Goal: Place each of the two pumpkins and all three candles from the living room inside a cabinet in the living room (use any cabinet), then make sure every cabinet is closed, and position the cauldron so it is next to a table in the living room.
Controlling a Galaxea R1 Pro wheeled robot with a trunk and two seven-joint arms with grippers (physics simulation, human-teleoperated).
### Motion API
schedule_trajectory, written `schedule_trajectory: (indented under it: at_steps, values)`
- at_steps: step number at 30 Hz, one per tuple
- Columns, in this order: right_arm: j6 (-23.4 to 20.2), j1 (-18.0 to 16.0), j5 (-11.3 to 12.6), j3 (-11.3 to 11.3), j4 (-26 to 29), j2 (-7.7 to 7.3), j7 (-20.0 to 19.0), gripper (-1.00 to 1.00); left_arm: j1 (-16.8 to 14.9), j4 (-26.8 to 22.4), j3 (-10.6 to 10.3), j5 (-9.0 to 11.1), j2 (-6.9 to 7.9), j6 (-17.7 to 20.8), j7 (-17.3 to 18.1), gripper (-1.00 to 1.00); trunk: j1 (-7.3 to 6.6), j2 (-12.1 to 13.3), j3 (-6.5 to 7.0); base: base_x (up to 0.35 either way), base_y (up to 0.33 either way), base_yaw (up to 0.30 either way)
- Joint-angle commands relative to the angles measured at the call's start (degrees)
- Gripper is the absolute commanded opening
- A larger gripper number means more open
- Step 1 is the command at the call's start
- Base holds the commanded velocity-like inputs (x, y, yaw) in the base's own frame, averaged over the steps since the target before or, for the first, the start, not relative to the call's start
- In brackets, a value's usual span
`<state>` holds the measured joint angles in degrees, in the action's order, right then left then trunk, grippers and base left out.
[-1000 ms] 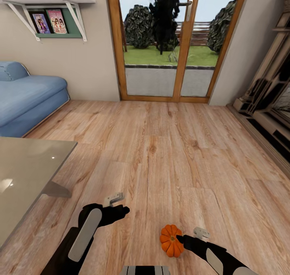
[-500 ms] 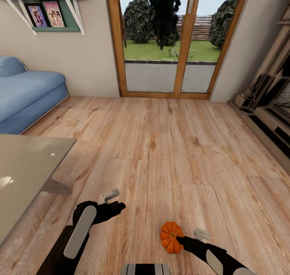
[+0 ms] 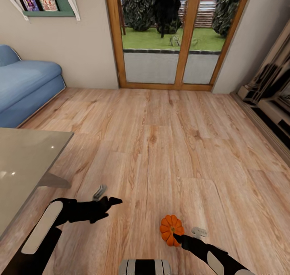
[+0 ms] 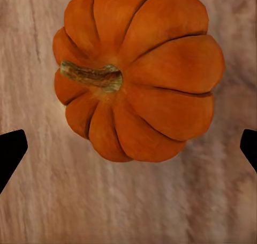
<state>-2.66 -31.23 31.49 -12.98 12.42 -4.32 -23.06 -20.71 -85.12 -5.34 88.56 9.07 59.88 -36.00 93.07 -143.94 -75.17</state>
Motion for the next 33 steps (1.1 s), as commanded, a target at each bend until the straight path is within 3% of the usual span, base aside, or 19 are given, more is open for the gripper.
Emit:
schedule_trajectory:
  at_steps: [1,10,13,17,24,29,33]
  values:
    - [-0.3,0.0,0.6,-0.3,0.1,-0.06,-0.1,1.0,0.0,0.0,-0.5,1.1,0.11,0.0,-0.6,1.0,0.01,0.0,-0.27,0.0,0.0,0.0]
    - [1.0,-0.2,1.1,0.1,0.0,-0.3,-0.4,1.0,0.0,0.1,-1.5,2.1,0.33,0.0,-0.6,1.0,0.24,-0.2,-2.26,0.0,0.0,0.0]
    - [1.5,-0.3,3.4,1.4,-0.1,-0.84,-2.1,1.0,0.0,0.1,-1.4,2.1,0.33,0.0,-0.6,1.0,0.32,-0.2,-2.93,0.0,0.0,0.0]
    - [1.3,-0.3,8.6,2.6,0.0,-3.4,-4.4,1.0,0.0,0.1,-1.4,2.1,0.19,0.0,-0.6,1.0,0.32,-0.2,-2.93,0.0,0.0,0.0]
    - [-1.8,-0.9,17.0,4.6,0.5,-7.17,-4.5,1.0,0.0,0.3,-1.2,2.1,0.23,-0.1,-0.5,1.0,0.32,-0.2,-2.93,0.0,0.0,0.0]
    - [-2.4,-1.2,18.6,5.4,1.2,-7.35,-3.4,1.0,0.0,0.3,-1.0,2.1,0.29,-0.1,-0.5,1.0,0.32,-0.2,-2.93,0.0,0.0,0.0]
    - [-2.3,-1.3,18.8,5.5,3.3,-7.23,-1.1,1.0,0.0,0.3,-0.8,2.1,0.36,-0.1,-0.5,1.0,0.42,-0.2,-3.81,0.0,0.0,0.0]
